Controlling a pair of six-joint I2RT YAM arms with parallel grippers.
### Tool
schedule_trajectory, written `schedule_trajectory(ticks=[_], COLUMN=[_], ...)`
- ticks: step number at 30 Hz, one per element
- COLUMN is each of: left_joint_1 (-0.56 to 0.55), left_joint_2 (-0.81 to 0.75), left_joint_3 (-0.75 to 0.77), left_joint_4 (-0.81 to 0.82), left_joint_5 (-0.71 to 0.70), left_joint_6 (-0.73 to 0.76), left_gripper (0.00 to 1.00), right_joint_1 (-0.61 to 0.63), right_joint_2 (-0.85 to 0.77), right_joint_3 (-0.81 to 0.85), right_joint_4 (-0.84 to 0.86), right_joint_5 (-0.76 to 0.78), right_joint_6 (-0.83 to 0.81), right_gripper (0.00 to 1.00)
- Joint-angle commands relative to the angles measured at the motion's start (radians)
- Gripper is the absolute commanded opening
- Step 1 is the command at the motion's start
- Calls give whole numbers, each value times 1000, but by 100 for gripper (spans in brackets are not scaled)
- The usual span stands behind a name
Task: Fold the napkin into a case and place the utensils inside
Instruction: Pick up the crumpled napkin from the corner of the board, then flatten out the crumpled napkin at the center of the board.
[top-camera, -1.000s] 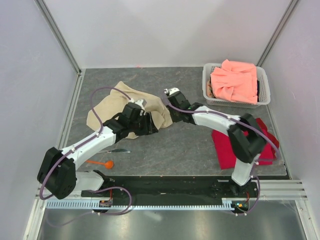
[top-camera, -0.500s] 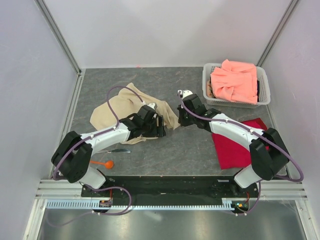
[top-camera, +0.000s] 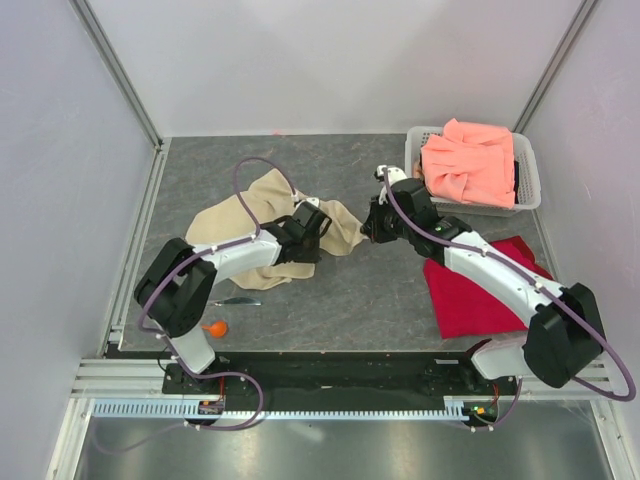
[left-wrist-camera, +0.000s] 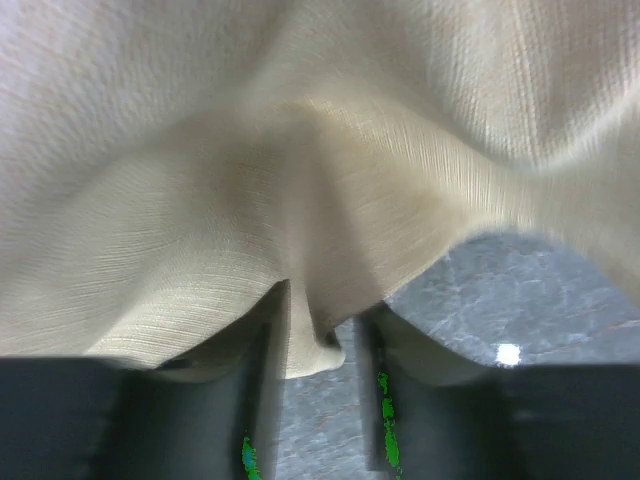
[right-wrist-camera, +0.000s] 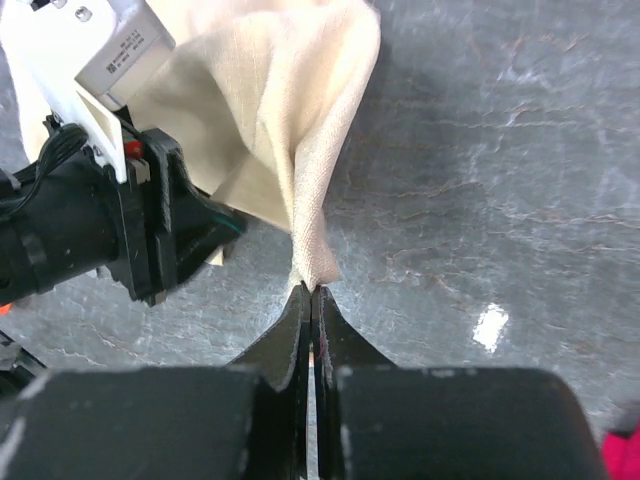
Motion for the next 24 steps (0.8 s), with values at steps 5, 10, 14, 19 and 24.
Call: schedule_trajectory(ticks=[5, 10, 14, 19, 24], left_joint_1=[9, 10, 9, 9, 9], left_joint_2=[-259, -422, -504, -642, -678], left_joint_3=[116, 251, 471, 604, 642], left_joint_4=[-146, -273, -447, -499, -499], left_joint_5=[11, 373, 641, 777, 855], left_joint_6=[167, 304, 345, 364, 333], left_gripper=[6, 4, 2, 2, 2], right_joint_1=[-75, -100, -98, -100, -98], right_joint_2=[-105, -193, -272, -435, -522], right_joint_3=[189, 388, 514, 576, 590], right_joint_4=[-86, -141, -186, -195, -180], right_joint_5=[13, 62, 83, 83, 83], right_joint_6=[-80, -136, -168, -188, -167], right_gripper=[0, 0, 0, 0, 0])
